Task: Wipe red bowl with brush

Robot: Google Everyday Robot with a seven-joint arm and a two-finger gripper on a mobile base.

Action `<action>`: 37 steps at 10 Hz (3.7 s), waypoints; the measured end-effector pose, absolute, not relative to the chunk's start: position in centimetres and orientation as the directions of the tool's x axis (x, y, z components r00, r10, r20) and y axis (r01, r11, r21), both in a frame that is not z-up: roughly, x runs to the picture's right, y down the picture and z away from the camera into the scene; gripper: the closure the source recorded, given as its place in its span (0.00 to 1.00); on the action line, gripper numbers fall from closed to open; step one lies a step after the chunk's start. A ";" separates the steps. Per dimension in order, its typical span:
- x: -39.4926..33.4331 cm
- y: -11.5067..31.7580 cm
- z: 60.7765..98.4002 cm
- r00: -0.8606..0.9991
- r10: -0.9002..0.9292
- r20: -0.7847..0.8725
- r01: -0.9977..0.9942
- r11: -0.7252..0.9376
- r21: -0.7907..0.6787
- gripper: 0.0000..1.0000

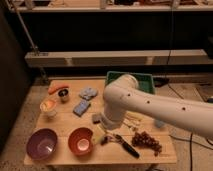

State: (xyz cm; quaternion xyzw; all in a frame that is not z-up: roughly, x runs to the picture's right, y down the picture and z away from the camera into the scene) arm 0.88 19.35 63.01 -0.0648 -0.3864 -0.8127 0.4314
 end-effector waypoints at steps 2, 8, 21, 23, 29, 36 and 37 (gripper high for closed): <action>2.2 21.7 65.0 -0.660 -0.697 0.280 0.682 -0.401 0.611 0.20; 2.7 23.3 66.4 -0.697 -0.686 0.208 0.628 -0.445 0.638 0.20; 2.6 27.1 68.4 -0.738 -0.639 0.215 0.558 -0.400 0.727 0.20; 2.4 27.9 70.0 -0.743 -0.634 0.215 0.551 -0.397 0.734 0.20; 2.9 31.4 76.2 -0.742 -0.637 0.210 0.552 -0.402 0.731 0.20; 3.1 31.2 75.7 -0.743 -0.634 0.213 0.551 -0.399 0.733 0.20; 3.1 31.0 75.4 -0.742 -0.635 0.215 0.552 -0.398 0.733 0.20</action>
